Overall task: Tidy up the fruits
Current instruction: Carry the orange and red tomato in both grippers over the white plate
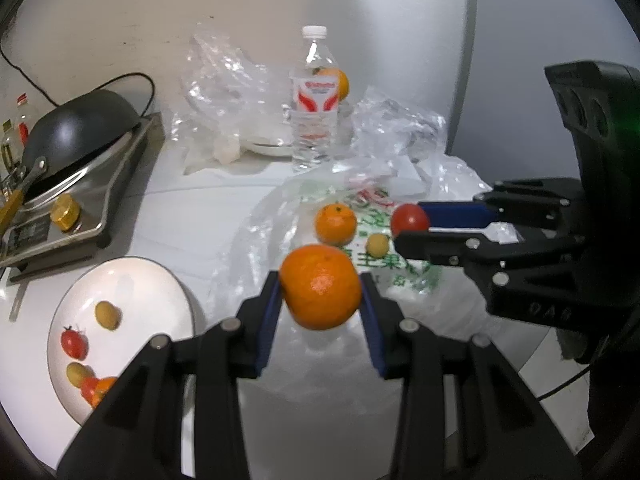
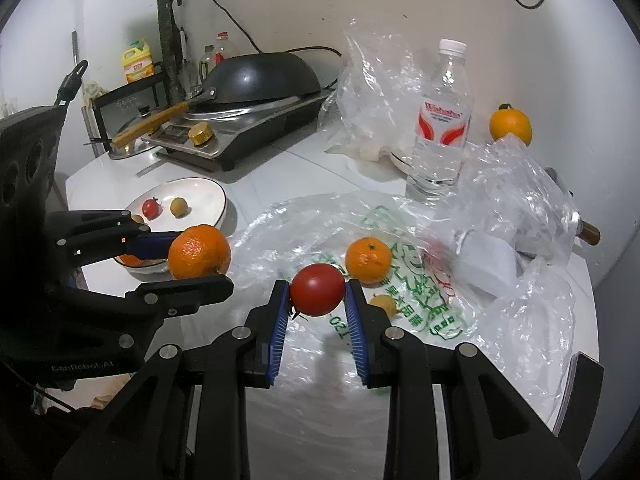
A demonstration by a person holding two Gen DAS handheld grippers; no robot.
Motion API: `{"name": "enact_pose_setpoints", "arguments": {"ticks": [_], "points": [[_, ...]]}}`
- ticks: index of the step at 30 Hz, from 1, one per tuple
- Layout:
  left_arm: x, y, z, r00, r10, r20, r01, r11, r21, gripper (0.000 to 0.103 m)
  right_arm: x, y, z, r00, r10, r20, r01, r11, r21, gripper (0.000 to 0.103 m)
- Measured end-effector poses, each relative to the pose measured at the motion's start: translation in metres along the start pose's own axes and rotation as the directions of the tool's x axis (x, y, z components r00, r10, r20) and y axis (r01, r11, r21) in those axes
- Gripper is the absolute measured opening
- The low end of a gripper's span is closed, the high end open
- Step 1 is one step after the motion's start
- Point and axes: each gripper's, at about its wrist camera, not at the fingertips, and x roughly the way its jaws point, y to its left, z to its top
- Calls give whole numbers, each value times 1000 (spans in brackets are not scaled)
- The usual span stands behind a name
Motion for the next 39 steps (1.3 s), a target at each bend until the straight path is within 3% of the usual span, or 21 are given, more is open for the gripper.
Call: {"name": "enact_pose_setpoints", "arguments": {"ticks": [39], "points": [[-42,132,-40,991,130,26,-126,985,-117,39,60,88,46,998,56,-29,-59,993,-100,30]]}}
